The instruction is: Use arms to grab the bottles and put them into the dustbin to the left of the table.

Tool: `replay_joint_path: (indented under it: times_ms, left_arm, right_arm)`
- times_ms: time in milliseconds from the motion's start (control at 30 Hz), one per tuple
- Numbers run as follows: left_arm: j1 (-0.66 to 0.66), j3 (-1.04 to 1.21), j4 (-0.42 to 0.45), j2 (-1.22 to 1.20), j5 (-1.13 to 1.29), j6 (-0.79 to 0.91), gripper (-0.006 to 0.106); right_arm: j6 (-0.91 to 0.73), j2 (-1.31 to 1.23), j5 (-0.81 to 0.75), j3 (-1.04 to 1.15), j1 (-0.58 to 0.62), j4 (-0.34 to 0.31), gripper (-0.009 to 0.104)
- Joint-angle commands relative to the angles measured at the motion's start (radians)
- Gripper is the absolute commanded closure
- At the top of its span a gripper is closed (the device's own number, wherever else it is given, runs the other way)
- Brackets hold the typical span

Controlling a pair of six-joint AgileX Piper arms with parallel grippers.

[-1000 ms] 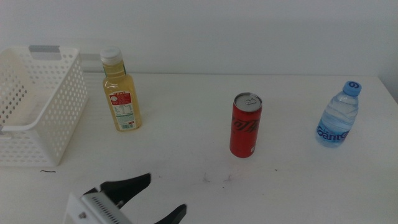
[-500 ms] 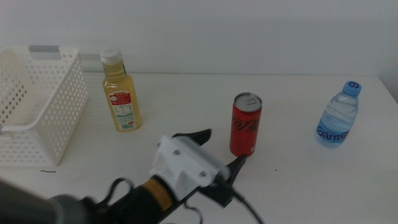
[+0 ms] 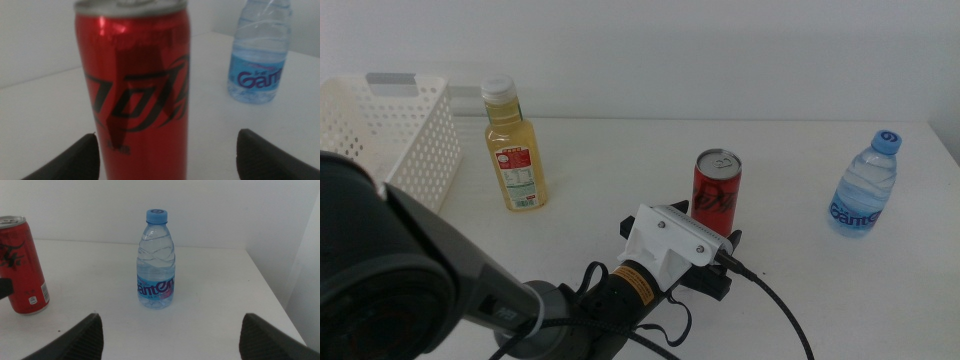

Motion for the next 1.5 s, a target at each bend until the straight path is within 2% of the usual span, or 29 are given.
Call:
replay_joint_path:
  times_ms: [0,567,833,933,1133,1233,1367,1467]
  left_arm:
    - [-0.001,-0.024,-0.03,0.023,-0.007,-0.009,0.007]
    - [0.027,-0.212,-0.035,0.14,0.071,-0.007,0.007]
    - [0.029,-0.223,-0.039,0.14,0.108,-0.004,0.009]
    - [0.034,-0.223,-0.041,0.14,0.115,0.003,0.021]
    - [0.042,-0.207,0.016,0.089,0.148,-0.008,0.065]
    - [0.042,-0.135,0.024,-0.019,0.204,-0.008,0.082]
    - [0.045,-0.037,0.024,-0.232,0.364,-0.008,0.096]
    - [0.046,-0.029,0.024,-0.404,0.723,-0.029,0.101]
  right_arm:
    - [-0.002,-0.005,-0.009,0.004,-0.008,-0.005,0.008]
    - [-0.002,-0.005,-0.009,0.004,-0.008,-0.005,0.008]
    - [-0.002,-0.005,-0.009,0.004,-0.008,-0.005,0.008]
    - [-0.002,-0.005,-0.009,0.004,-0.008,-0.005,0.008]
    - [-0.002,-0.005,-0.009,0.004,-0.008,-0.005,0.008]
    - [-0.002,-0.005,-0.009,0.004,-0.008,-0.005,0.008]
    - [-0.002,-0.005,-0.009,0.004,-0.008,-0.005,0.008]
    - [-0.002,-0.005,-0.009,0.004,-0.008,-0.005,0.008]
